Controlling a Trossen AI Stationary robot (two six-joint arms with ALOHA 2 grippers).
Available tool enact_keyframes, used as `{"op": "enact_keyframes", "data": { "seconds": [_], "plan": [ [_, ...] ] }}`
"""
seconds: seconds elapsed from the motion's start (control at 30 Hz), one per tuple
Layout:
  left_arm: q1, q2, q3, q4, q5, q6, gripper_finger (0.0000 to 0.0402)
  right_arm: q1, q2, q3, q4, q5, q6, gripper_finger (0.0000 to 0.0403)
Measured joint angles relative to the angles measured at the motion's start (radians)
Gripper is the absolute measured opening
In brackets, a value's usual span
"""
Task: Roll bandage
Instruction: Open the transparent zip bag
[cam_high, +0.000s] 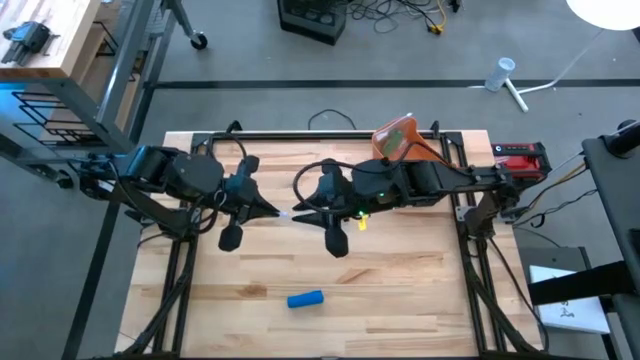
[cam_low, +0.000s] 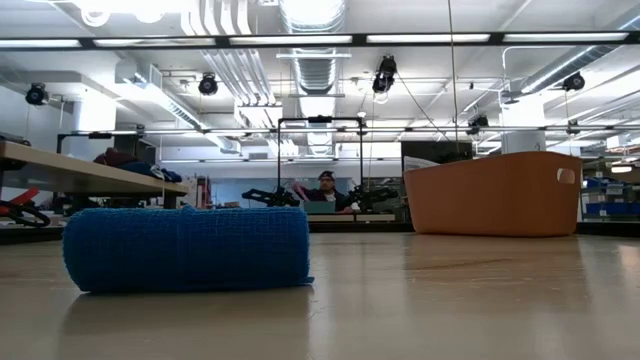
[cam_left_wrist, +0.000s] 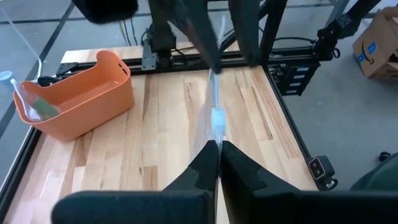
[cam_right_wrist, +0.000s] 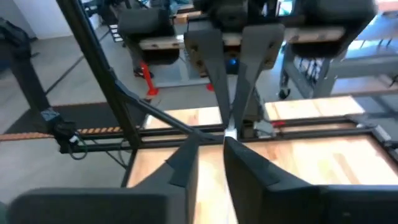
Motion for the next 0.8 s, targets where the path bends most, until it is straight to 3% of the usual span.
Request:
{"op": "enact_keyframes", "data": {
  "seconds": [0.17,0.33,0.8],
  "plan": [
    [0.0,0.004,0.0,-0.003,-0.001,-0.001,0.0001,-0.004,0.012,0.001,-0.002,0.025,-0.031,0.0116],
    [0.0,0.009,0.0,0.004,-0.002,-0.012,0.0,-0.005,0.047,0.0,0.014,0.04,-0.044,0.0127],
    [0.0,0.029,0.0,-0.005,-0.003,-0.006,0.0,-0.005,0.069,0.0,0.017,0.058,-0.019,0.006]
  ]
}}
